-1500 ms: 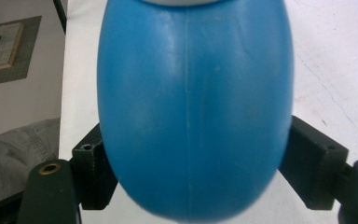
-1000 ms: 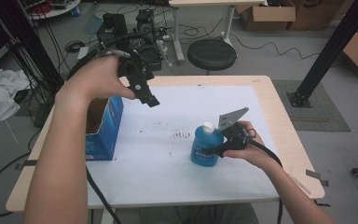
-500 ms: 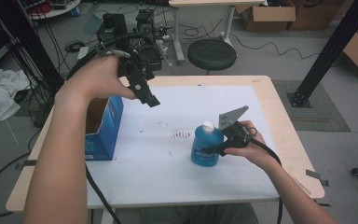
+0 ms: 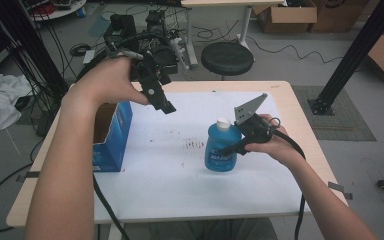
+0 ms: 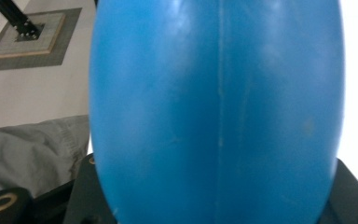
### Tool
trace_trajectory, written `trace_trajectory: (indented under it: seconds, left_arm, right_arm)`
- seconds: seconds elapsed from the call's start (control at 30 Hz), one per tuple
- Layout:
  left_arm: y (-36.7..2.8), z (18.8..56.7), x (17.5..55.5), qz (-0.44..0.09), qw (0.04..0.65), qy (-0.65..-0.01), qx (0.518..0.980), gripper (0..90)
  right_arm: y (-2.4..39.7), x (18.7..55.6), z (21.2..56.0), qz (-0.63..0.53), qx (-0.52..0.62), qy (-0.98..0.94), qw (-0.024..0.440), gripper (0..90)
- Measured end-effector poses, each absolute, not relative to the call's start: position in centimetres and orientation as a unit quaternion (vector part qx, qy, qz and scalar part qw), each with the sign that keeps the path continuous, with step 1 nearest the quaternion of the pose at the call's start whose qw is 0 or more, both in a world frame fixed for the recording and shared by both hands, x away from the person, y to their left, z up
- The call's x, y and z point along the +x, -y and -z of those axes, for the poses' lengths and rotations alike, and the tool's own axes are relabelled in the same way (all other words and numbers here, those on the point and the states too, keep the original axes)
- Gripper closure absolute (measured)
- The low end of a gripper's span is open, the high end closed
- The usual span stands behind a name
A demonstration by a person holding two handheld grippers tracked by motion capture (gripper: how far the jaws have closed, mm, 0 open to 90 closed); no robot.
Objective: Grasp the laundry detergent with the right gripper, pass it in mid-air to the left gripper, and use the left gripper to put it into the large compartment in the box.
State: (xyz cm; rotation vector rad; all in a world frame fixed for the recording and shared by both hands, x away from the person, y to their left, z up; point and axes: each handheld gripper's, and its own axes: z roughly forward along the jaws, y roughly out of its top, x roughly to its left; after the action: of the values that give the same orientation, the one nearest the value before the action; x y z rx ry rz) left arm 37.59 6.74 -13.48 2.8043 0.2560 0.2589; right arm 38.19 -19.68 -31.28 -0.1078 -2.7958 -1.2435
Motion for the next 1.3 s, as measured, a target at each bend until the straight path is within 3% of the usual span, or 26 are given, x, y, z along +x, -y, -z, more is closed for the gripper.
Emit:
trace_trajectory:
  seconds: [0.5, 1.3]
  left_arm:
    - [-4.1, 12.2, 36.7, -0.076, 0.167, -0.063, 0.981, 14.5]
    - [0.2, 13.5, 36.2, -0.056, 0.133, -0.03, 0.989, 14.5]
  right_arm:
    - [17.9, 39.0, 27.2, 0.407, -0.002, 0.912, 0.049, 45.7]
    - [15.7, 38.5, 24.7, 0.393, 0.02, 0.918, 0.048, 45.7]
